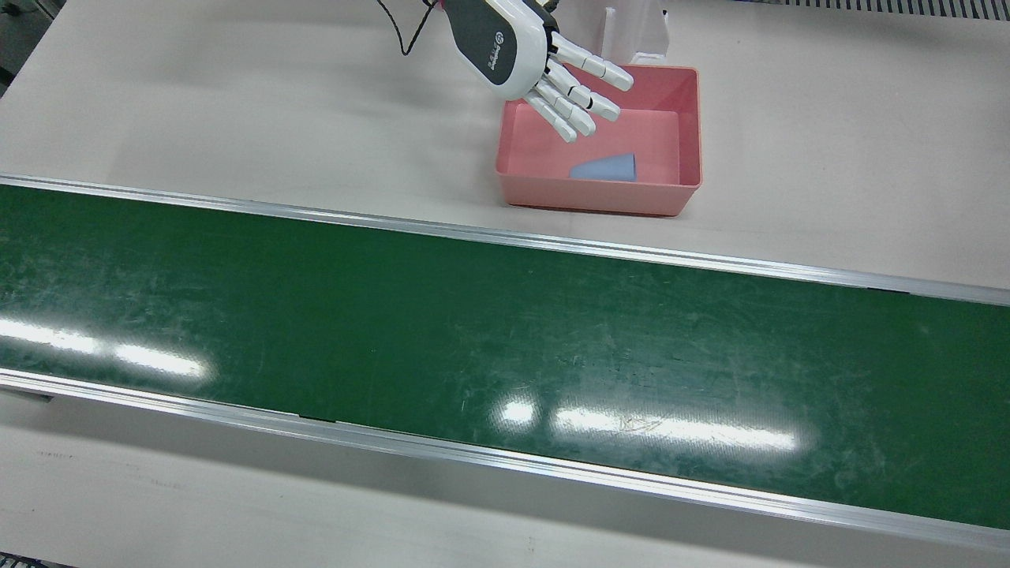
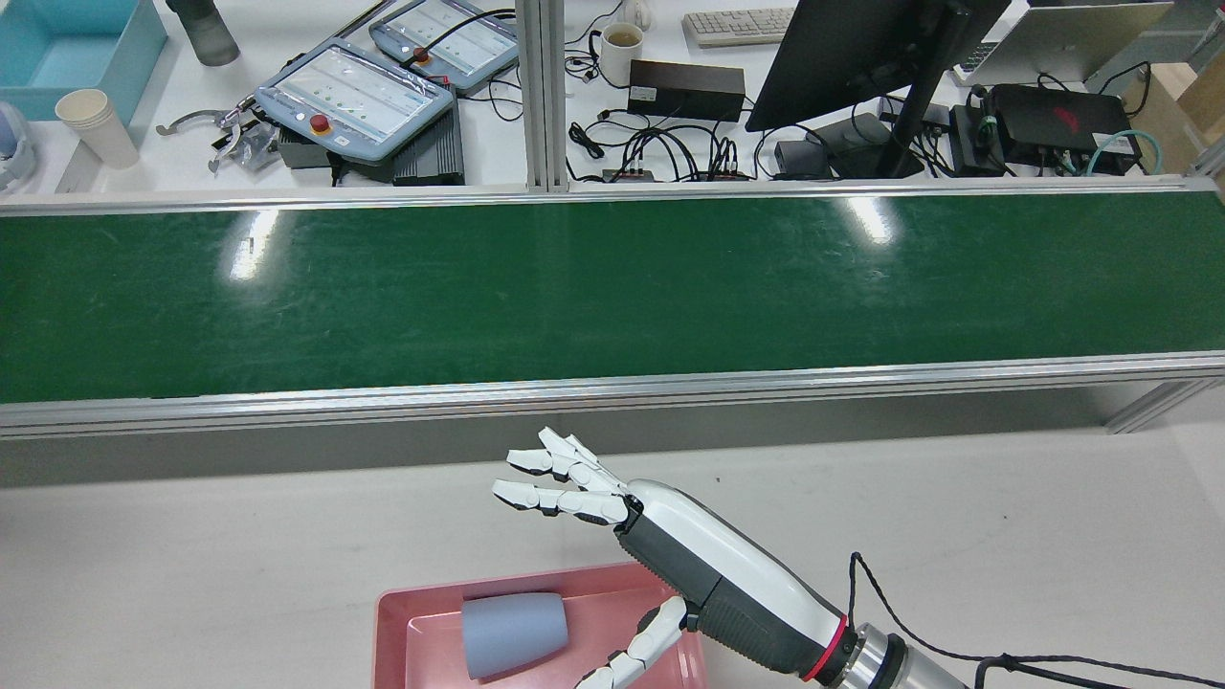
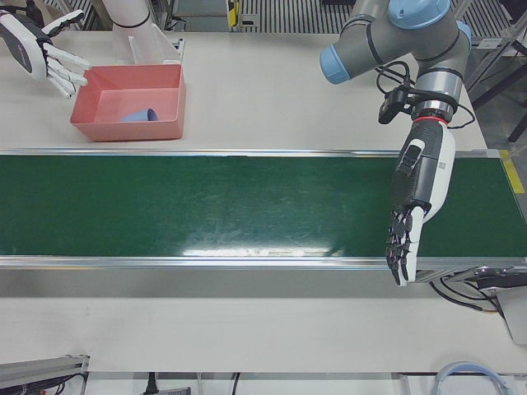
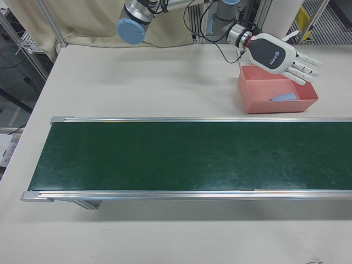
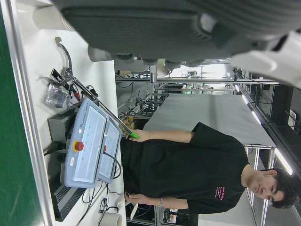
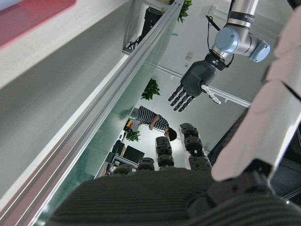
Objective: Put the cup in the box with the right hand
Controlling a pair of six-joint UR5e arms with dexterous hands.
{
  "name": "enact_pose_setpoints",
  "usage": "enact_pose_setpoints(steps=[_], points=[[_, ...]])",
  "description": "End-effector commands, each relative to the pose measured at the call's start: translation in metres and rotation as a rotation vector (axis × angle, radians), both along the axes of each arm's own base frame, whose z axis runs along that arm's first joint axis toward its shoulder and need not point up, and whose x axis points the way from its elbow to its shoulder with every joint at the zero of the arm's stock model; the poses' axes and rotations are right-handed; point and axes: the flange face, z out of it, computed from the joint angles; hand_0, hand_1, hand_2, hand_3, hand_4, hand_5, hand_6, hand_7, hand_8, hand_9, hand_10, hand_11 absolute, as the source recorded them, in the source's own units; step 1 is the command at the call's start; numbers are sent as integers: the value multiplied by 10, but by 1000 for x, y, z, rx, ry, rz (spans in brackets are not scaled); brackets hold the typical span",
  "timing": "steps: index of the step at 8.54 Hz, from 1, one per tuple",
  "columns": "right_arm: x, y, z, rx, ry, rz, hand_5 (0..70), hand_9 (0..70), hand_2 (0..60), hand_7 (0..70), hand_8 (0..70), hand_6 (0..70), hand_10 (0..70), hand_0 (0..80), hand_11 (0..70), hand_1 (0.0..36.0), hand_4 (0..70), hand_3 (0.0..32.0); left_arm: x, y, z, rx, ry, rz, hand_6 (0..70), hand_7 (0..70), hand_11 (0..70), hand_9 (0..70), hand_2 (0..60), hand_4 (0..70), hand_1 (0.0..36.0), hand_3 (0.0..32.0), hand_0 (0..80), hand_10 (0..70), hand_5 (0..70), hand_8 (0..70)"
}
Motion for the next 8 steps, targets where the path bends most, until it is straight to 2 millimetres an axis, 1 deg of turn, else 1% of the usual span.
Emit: enact_pose_setpoints(steps=[1, 2, 3, 4, 5, 6, 7, 8], points=[[66, -40, -20, 7, -69, 113, 73, 362, 600, 571, 191, 141, 46, 448, 85, 256, 1, 0, 0, 0, 0, 1, 0, 0, 0, 0, 0, 0, 0, 0, 0, 0, 0, 0, 0, 0], [128, -65, -15, 8, -60, 220, 79, 475, 600, 680, 270, 170, 85, 442, 139, 241, 23, 0, 0, 0, 0, 1, 0, 0, 0, 0, 0, 0, 0, 0, 0, 0, 0, 0, 0, 0], [179, -87, 2, -34, -39, 293, 77, 457, 547, 634, 259, 160, 86, 442, 140, 224, 12, 0, 0, 0, 0, -1, 0, 0, 0, 0, 0, 0, 0, 0, 0, 0, 0, 0, 0, 0], [214, -106, 38, -148, -15, 318, 76, 442, 496, 602, 250, 154, 88, 441, 143, 213, 0, 0, 0, 0, 0, 2, 0, 0, 0, 0, 0, 0, 0, 0, 0, 0, 0, 0, 0, 0], [246, -136, 85, -273, 1, 379, 75, 425, 408, 564, 239, 146, 86, 444, 141, 196, 0, 0, 0, 0, 0, 2, 0, 0, 0, 0, 0, 0, 0, 0, 0, 0, 0, 0, 0, 0], [292, -171, 133, -360, 22, 442, 73, 383, 342, 485, 214, 129, 75, 448, 125, 187, 0, 0, 0, 0, 0, 1, 0, 0, 0, 0, 0, 0, 0, 0, 0, 0, 0, 0, 0, 0], [344, -200, 176, -430, 64, 517, 74, 376, 301, 456, 212, 124, 76, 452, 127, 179, 0, 0, 0, 0, 0, 1, 0, 0, 0, 0, 0, 0, 0, 0, 0, 0, 0, 0, 0, 0], [386, -220, 218, -487, 102, 582, 71, 358, 230, 417, 203, 116, 73, 455, 122, 164, 0, 0, 0, 0, 0, 1, 0, 0, 0, 0, 0, 0, 0, 0, 0, 0, 0, 0, 0, 0]])
